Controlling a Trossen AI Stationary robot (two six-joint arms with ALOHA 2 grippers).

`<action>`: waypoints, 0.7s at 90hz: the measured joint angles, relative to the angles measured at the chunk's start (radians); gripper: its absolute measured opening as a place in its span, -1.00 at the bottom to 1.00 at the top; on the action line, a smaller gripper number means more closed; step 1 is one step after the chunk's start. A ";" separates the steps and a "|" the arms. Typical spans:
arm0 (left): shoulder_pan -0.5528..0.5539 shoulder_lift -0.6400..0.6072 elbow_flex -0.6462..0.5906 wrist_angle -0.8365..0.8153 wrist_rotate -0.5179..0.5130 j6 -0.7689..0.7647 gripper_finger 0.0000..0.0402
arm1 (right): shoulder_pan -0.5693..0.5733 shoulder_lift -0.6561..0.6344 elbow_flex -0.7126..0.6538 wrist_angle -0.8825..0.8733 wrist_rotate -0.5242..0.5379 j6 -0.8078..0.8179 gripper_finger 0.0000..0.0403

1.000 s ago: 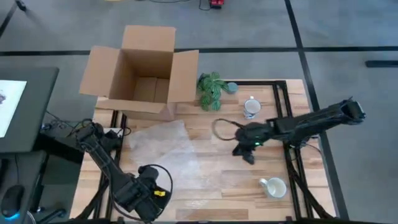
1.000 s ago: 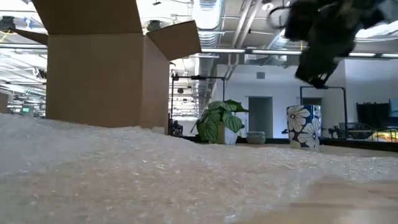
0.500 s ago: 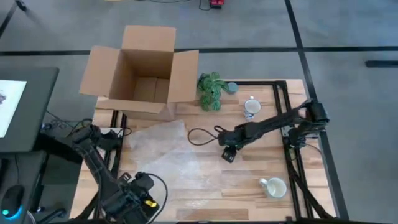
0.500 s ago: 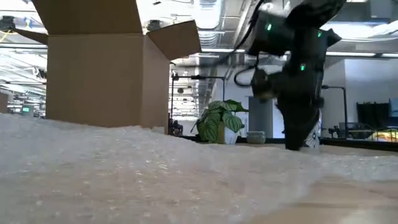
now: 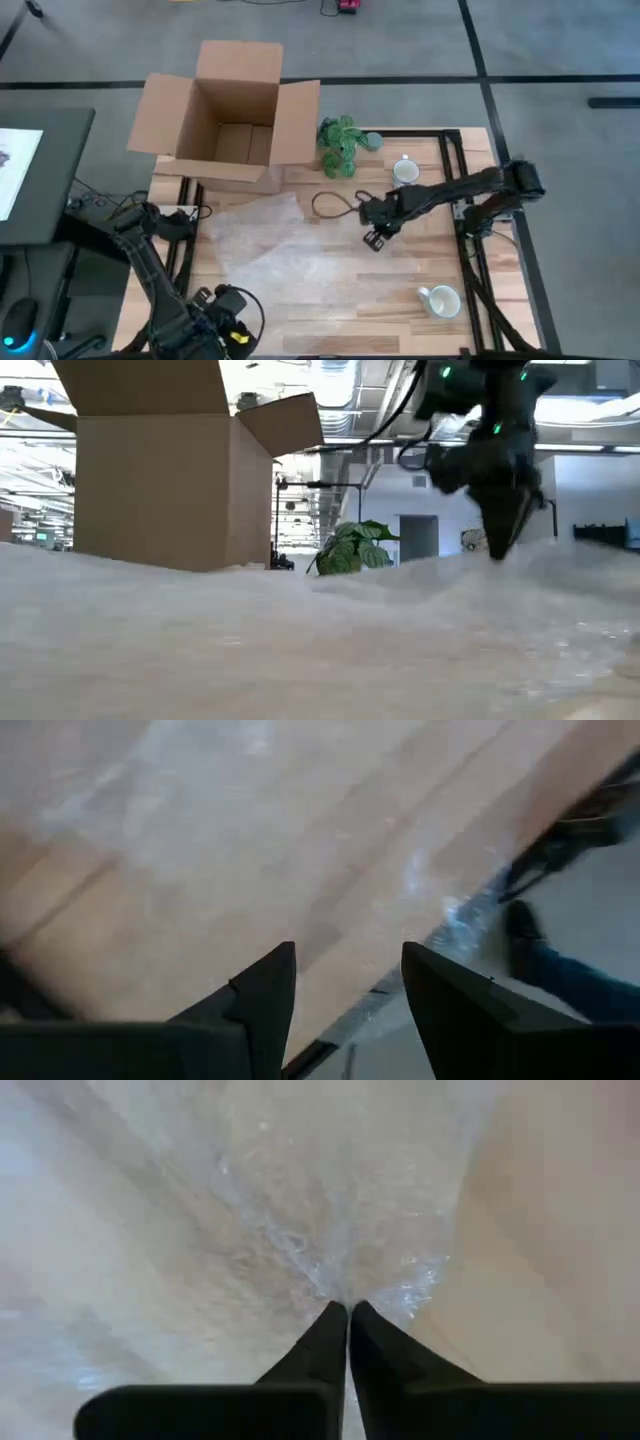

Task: Wrap mug
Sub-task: Wrap the green mug with the bubble wrap

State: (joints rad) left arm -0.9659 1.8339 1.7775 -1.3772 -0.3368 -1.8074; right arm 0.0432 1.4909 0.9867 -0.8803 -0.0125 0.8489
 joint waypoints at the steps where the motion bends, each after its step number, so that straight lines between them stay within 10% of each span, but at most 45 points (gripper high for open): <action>1: 0.002 0.000 -0.003 0.010 -0.004 0.005 -0.18 | -0.003 -0.013 0.000 -0.010 0.001 0.006 -1.00; 41: 0.009 -0.001 -0.284 0.231 0.003 -0.329 -0.17 | -0.048 -0.402 0.001 -0.379 0.012 0.098 -1.00; 63: 0.065 -0.001 -0.554 0.706 -0.009 -0.326 0.03 | -0.048 -0.406 0.001 -0.361 -0.009 0.046 -1.00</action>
State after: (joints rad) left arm -0.9010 1.8324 1.2239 -0.6715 -0.3456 -2.1339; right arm -0.0048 1.0847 0.9874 -1.2408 -0.0214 0.8944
